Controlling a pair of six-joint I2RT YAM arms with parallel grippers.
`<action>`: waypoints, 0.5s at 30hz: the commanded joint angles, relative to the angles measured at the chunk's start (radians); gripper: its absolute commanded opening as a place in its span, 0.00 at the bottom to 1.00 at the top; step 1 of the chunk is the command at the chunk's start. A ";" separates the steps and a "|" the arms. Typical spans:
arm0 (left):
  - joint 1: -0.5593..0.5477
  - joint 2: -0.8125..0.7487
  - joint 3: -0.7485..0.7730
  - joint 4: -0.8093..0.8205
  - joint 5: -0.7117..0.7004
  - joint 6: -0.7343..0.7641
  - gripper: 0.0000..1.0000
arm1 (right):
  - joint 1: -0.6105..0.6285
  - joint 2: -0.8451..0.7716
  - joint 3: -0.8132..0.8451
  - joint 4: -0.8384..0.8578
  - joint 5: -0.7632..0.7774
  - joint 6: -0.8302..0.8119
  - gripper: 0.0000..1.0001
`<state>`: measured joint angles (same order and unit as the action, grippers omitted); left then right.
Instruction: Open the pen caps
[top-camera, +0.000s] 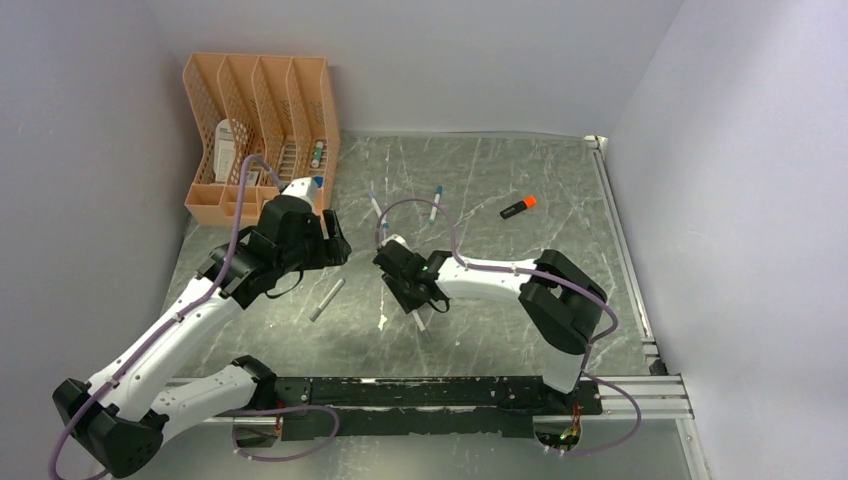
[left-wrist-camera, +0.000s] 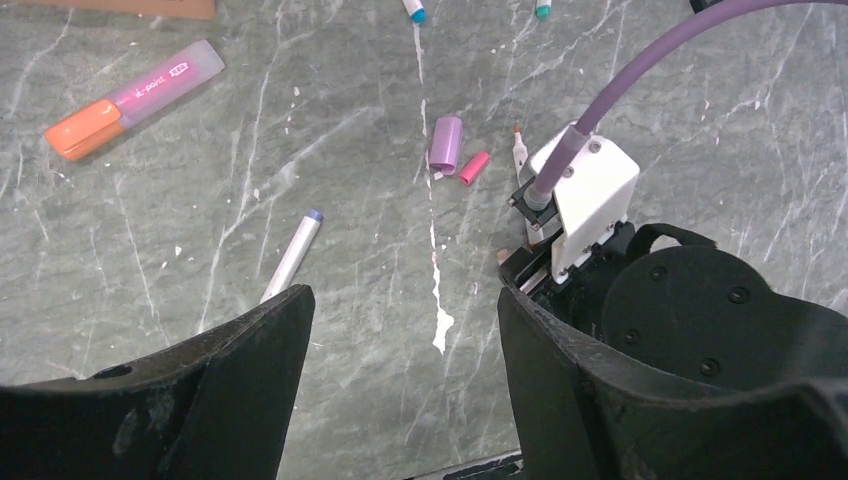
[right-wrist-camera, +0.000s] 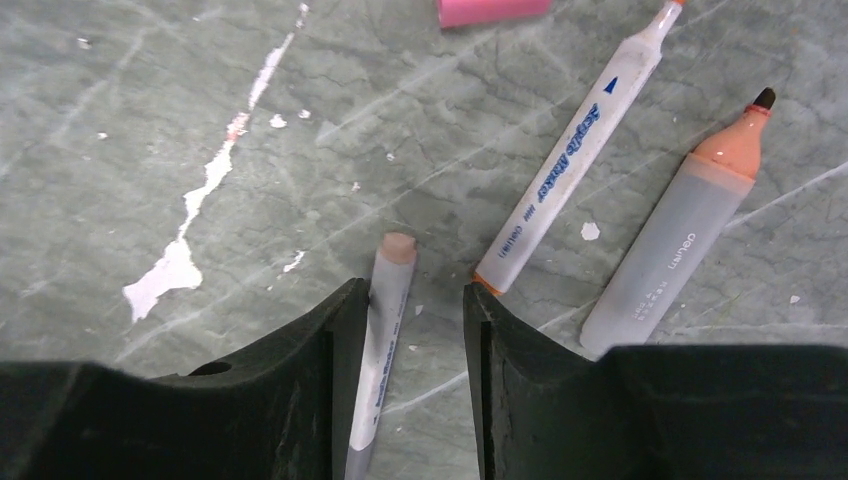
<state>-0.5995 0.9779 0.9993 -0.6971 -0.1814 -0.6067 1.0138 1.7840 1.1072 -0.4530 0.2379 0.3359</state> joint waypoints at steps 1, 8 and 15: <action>-0.006 -0.010 0.004 -0.013 -0.009 -0.001 0.78 | 0.000 0.029 0.023 -0.041 0.026 0.026 0.39; -0.006 -0.014 -0.017 0.004 0.011 -0.002 0.78 | 0.001 0.022 0.013 -0.087 0.026 0.120 0.30; -0.006 -0.023 -0.022 0.007 0.023 -0.004 0.78 | -0.006 -0.019 -0.008 -0.127 -0.005 0.412 0.09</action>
<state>-0.5995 0.9775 0.9859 -0.7006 -0.1787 -0.6067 1.0122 1.8004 1.1141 -0.5438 0.2535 0.5472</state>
